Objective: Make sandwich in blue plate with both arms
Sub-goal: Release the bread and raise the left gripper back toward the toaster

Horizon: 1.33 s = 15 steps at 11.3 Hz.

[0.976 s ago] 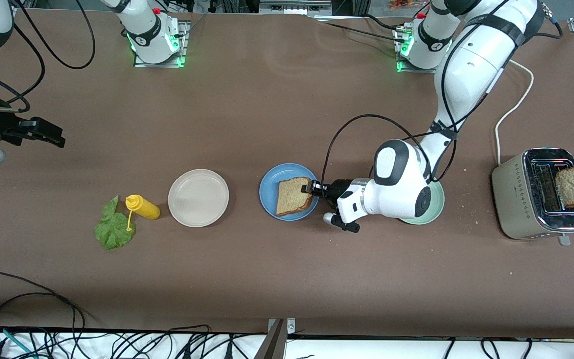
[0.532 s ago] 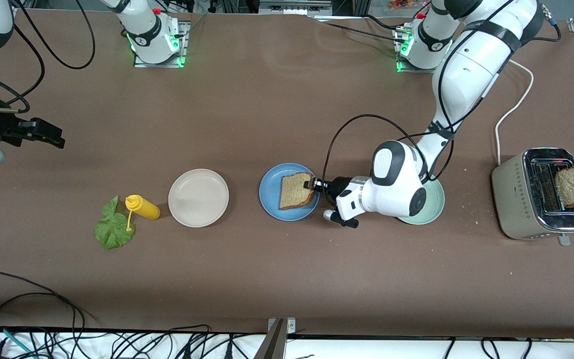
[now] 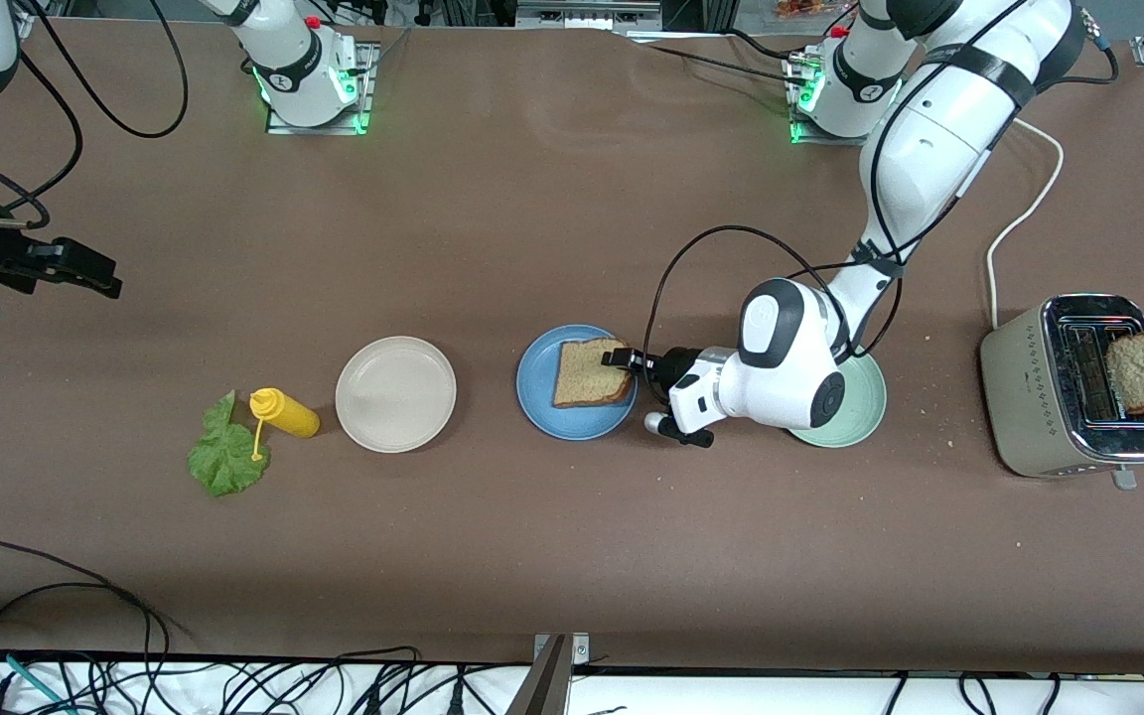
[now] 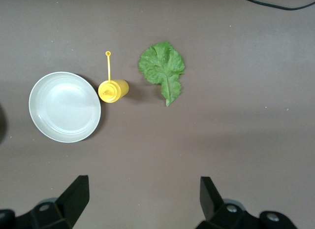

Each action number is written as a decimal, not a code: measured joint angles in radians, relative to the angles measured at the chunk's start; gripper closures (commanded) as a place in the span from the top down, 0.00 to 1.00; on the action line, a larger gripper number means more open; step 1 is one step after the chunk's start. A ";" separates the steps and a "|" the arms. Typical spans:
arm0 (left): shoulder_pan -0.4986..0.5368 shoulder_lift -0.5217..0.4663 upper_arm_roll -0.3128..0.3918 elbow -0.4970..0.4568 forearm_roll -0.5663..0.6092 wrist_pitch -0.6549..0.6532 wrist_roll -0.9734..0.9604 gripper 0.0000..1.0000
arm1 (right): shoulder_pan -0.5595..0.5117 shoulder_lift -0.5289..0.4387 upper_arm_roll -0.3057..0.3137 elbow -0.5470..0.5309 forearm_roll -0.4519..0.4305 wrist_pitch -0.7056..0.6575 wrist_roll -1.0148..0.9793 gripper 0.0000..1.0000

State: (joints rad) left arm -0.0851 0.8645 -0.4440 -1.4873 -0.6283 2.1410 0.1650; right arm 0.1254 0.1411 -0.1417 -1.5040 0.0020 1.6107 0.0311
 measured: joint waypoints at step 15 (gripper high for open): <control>0.290 -0.438 0.002 0.071 0.562 -0.500 0.004 1.00 | -0.005 0.014 -0.006 -0.002 0.002 -0.002 -0.002 1.00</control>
State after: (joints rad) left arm 0.2051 0.4267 -0.4416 -1.4160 -0.0663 1.6407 0.1692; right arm 0.1203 0.1554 -0.1481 -1.5062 0.0038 1.6086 0.0294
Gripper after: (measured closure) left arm 0.000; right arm 0.000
